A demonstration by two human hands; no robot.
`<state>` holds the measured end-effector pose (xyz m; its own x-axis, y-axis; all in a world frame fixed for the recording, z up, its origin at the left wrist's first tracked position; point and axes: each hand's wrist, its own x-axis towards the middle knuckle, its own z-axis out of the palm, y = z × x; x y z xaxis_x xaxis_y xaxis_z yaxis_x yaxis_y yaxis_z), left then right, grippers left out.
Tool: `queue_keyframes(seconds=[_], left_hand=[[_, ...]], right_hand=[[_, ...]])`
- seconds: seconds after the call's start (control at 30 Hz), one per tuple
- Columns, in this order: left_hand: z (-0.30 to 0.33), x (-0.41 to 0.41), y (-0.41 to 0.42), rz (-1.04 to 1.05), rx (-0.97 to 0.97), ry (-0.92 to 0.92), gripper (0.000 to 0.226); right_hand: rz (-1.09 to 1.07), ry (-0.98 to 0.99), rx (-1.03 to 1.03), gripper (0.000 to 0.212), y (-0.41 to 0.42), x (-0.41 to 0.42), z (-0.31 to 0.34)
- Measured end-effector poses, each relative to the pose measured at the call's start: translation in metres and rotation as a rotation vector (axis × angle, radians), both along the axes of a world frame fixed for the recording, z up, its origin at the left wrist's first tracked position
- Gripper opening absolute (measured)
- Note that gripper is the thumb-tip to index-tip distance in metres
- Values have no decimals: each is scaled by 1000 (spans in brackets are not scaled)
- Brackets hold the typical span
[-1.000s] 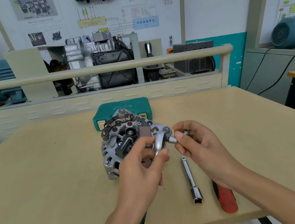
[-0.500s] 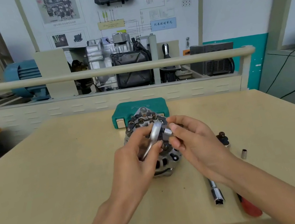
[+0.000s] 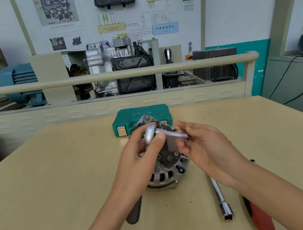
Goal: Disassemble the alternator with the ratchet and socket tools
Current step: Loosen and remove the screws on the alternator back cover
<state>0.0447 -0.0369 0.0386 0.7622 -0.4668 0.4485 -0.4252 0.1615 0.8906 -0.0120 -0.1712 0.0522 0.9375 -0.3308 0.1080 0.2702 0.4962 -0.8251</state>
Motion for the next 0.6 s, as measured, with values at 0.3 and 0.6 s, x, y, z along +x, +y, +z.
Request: queue_keyframes(seconds=[0.3,0.6], left_hand=[[5,6,-8,63,-11,-130,10],[6,-3,-16,119,-31,-268,15]], right_hand=[[68,9,369,21,-4,6,4],[48,-22,450,19,7,7,7]])
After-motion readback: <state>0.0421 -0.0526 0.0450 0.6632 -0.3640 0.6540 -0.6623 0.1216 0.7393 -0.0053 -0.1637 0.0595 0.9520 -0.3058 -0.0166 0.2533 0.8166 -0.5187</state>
